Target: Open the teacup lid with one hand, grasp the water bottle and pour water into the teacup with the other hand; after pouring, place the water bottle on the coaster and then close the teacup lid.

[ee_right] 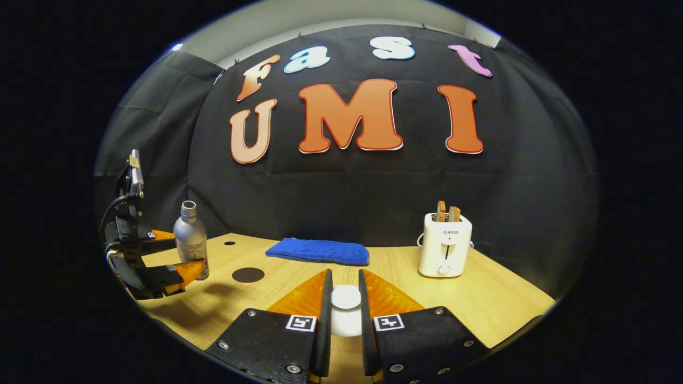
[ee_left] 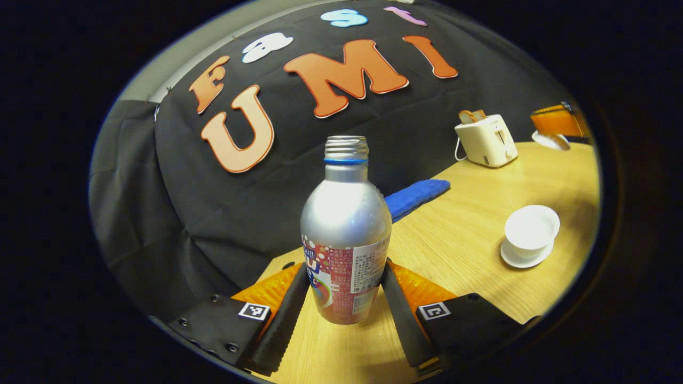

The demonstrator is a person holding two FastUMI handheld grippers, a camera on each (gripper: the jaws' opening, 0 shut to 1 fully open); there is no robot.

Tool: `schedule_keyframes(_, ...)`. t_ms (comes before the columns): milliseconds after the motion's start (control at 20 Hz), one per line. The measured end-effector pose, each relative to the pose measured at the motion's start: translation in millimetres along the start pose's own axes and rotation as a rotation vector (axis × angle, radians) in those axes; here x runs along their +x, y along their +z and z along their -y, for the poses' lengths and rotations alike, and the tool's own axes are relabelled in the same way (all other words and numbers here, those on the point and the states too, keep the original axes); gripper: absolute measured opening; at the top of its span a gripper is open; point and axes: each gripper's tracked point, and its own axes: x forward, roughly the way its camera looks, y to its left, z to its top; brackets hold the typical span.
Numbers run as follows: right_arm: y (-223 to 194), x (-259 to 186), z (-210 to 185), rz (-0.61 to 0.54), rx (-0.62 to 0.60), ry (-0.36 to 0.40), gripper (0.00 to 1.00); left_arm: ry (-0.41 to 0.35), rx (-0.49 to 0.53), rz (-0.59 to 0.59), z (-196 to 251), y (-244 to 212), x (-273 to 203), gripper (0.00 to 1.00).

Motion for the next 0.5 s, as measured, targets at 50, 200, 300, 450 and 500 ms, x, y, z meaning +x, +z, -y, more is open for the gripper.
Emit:
schedule_keyframes(50,1.2,-1.5,0.3,0.003,-0.003,0.0,0.25,0.002,0.036,0.001,0.5,-0.5,-0.3,0.86)
schedule_keyframes(200,2.0,-5.7,1.5,0.01,-0.014,0.001,0.25,0.015,0.136,0.019,2.6,2.9,0.1,0.82)
schedule_keyframes(300,-1.0,-6.3,2.5,0.005,-0.022,-0.003,0.25,0.011,0.187,0.021,7.5,2.2,8.3,0.85)
schedule_keyframes(450,-4.9,-9.7,-0.8,-0.007,-0.015,0.022,0.25,0.007,0.283,0.016,16.3,0.4,11.7,0.85)
schedule_keyframes(500,-5.0,-10.3,-0.2,-0.007,-0.019,0.024,0.25,0.011,0.322,0.021,18.0,1.0,11.8,0.82)
